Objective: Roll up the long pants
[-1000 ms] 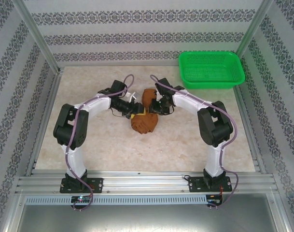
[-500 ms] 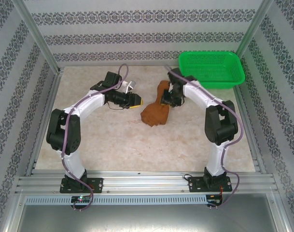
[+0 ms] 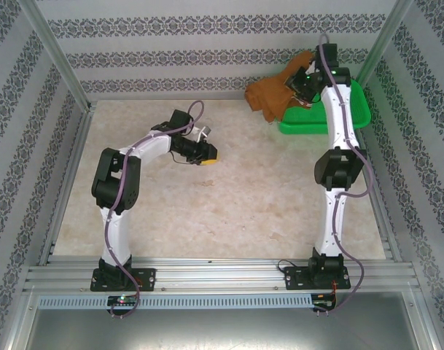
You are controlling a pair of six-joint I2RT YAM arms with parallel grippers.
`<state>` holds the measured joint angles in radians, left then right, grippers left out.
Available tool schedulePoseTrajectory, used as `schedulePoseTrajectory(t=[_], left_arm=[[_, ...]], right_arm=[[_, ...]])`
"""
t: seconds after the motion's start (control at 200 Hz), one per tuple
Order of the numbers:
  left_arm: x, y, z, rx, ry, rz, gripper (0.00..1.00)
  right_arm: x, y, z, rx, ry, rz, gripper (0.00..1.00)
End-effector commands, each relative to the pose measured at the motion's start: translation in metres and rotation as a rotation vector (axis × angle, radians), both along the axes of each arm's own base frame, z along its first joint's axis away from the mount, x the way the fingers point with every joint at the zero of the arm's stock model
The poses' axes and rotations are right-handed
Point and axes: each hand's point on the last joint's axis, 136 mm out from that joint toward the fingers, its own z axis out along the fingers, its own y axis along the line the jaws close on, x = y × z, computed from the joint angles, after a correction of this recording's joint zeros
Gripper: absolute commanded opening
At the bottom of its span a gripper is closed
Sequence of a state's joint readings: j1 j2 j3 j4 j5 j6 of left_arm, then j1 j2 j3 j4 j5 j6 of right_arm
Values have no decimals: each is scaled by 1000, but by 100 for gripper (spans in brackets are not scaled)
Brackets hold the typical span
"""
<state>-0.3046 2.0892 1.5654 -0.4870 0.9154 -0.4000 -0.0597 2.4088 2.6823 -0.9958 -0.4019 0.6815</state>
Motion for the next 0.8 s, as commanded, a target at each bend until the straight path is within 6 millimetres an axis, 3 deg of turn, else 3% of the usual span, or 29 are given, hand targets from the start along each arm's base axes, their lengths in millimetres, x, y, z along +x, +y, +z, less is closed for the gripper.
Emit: schedulePoseTrajectory(t=[0.0, 0.175, 0.25, 0.275, 0.385, 0.46, 0.6, 0.65, 0.714, 0.794], left_arm=[[6, 0, 3, -12, 23, -7, 28], [24, -4, 3, 5, 25, -10, 25], [31, -6, 4, 9, 20, -8, 25], [32, -6, 5, 8, 19, -9, 25], [36, -10, 1, 12, 27, -12, 25], [38, -12, -6, 22, 47, -17, 25], [38, -16, -16, 38, 55, -25, 24], [39, -14, -16, 55, 40, -18, 25], [41, -10, -15, 79, 15, -13, 26], [43, -5, -12, 111, -15, -8, 27]], right_arm=[[11, -25, 27, 89, -77, -62, 0], [33, -87, -3, 100, -99, -163, 0], [40, -108, -5, 97, -123, -185, 0], [42, -114, 3, 80, -149, -193, 0], [51, -114, 15, 80, -215, -183, 0], [52, -114, 13, 51, -216, -183, 0], [44, -113, -16, -81, -136, -187, 0], [41, -111, -38, -82, -85, -203, 0], [36, -109, -73, -70, -9, -236, 46], [27, -105, -105, -96, 60, -274, 64]])
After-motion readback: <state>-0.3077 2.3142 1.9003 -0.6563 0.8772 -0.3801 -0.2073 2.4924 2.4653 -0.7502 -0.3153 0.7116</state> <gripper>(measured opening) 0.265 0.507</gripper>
